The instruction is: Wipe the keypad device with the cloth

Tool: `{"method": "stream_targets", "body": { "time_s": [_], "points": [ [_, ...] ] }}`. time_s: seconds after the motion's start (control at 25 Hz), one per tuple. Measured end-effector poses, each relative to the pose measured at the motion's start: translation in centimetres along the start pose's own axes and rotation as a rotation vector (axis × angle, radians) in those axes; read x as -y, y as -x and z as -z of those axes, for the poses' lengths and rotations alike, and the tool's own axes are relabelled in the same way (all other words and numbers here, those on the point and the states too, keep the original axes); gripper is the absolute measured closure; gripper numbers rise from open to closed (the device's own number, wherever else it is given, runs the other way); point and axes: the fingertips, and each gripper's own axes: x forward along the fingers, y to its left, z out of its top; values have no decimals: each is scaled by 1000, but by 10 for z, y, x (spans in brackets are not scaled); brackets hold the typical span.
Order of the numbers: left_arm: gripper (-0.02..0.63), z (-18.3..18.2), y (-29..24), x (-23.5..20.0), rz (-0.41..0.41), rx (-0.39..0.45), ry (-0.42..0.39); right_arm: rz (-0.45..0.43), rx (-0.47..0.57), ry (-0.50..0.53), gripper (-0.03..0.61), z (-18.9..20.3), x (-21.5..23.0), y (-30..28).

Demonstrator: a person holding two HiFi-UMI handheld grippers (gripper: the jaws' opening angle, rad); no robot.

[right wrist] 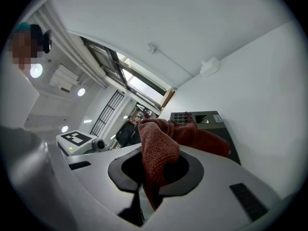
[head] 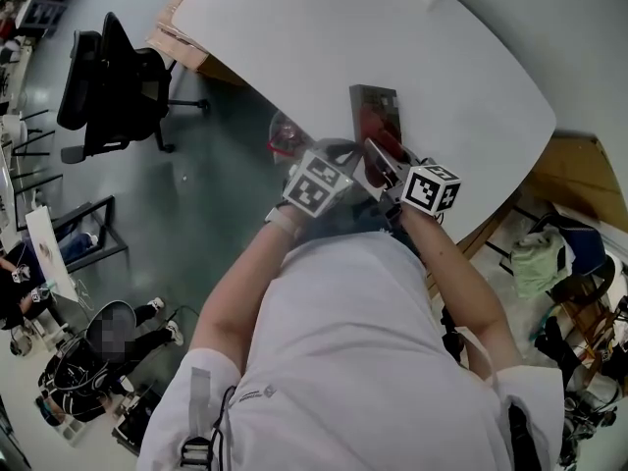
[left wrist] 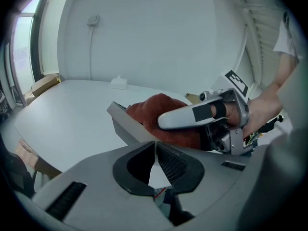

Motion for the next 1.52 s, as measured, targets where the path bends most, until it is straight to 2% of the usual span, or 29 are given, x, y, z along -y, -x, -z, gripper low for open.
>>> {"method": "stream_targets", "body": {
  "time_s": [0.28,0.52,0.84,1.08,1.52],
  "points": [
    [601,2,-7,-4,-11,26,29,6,29,-47,522,-2,13,-2],
    [603,4,-6,-4,-16,4,36,21,59,-72,522,-5,29,0],
    [603,0,-6,-1,-16,22,50,76,85,-91,522,-7,57,6],
    [603,2,-5,-1,-9,15,77,113,128,-168,522,-12,83,13],
    [603,2,-3,-6,-14,23,75,170,177,-272,522,-14,113,20]
  ]
}}
